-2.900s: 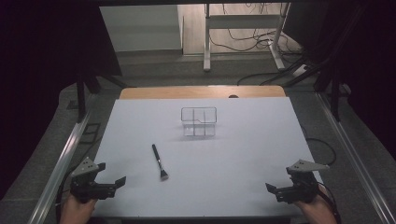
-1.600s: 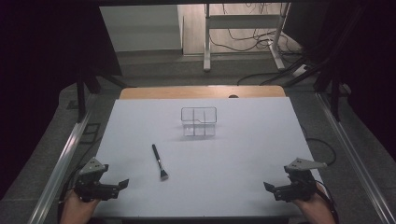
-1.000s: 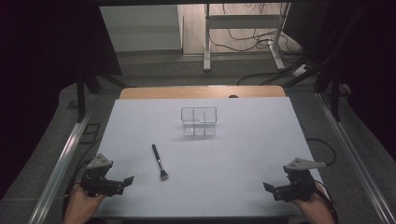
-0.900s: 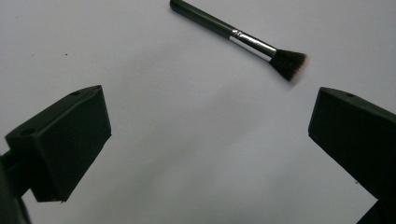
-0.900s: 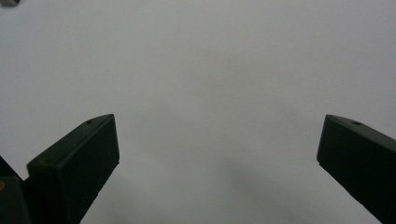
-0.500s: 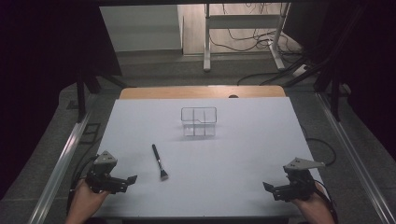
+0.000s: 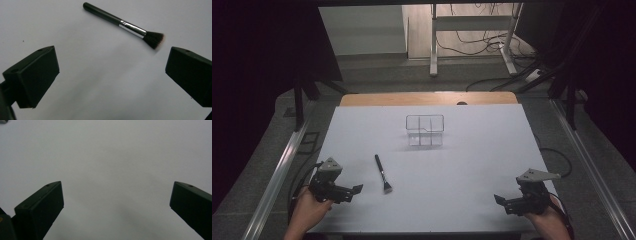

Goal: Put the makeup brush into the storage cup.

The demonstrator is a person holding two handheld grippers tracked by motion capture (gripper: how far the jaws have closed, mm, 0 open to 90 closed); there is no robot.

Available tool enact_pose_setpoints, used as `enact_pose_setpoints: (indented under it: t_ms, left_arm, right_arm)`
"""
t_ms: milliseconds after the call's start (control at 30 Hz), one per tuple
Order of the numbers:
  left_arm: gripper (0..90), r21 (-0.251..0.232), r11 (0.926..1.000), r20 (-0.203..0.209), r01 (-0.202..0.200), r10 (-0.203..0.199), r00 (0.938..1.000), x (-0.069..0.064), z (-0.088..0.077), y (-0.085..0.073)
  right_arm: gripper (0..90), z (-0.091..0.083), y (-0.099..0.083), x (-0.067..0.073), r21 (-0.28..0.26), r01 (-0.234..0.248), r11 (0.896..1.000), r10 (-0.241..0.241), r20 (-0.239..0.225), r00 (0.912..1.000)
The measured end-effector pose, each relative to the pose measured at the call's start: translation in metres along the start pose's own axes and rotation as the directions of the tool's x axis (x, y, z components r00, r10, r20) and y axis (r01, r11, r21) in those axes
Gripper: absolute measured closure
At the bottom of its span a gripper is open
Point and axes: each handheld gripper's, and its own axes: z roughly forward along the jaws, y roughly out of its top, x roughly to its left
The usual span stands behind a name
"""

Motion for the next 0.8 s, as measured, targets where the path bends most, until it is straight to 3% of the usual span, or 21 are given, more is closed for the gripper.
enact_pose_setpoints:
  t_ms: [367,800]
  left_arm:
    - [0.0,0.045,0.9984,-0.01,-0.036,0.036,0.9993,-0.002,0.01,0.014]
    - [0.0,0.08,0.9961,-0.01,-0.037,0.038,0.9992,-0.001,0.02,0.031]
  right_arm:
    - [0.0,0.0,0.0,-0.001,0.002,0.0,1.0,0.0,0.009,1.0]
    - [0.0,0.001,0.0,-0.001,0.007,-0.004,1.0,0.004,0.012,0.9999]
